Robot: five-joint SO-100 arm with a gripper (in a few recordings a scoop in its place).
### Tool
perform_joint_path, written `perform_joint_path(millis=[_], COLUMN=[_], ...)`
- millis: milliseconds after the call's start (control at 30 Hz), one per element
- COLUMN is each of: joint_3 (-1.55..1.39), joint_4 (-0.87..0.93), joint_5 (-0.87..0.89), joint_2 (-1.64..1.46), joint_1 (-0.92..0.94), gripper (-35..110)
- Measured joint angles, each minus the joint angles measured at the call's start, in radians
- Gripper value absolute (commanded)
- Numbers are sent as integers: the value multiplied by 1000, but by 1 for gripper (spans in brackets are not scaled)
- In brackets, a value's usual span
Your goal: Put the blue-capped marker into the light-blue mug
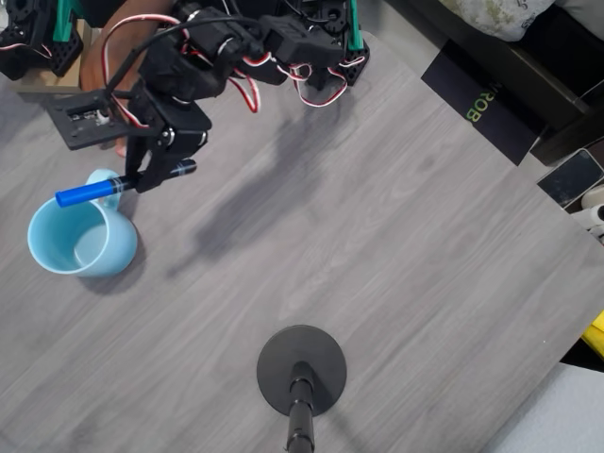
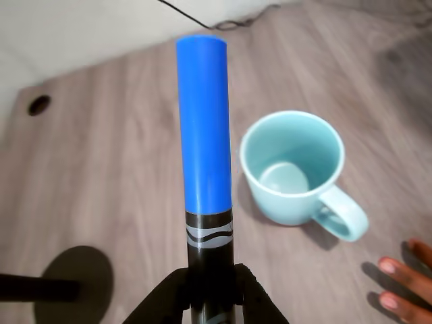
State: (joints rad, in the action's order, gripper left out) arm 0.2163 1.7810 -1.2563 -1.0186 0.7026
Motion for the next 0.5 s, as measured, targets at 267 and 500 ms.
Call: perform_joint_path(millis=[267,500], joint_3=[0,20], joint_4=[0,-137], joint_5=[-26,-101], joint_2=[-279,-497], joint_1=[-124,-190], gripper=[0,0])
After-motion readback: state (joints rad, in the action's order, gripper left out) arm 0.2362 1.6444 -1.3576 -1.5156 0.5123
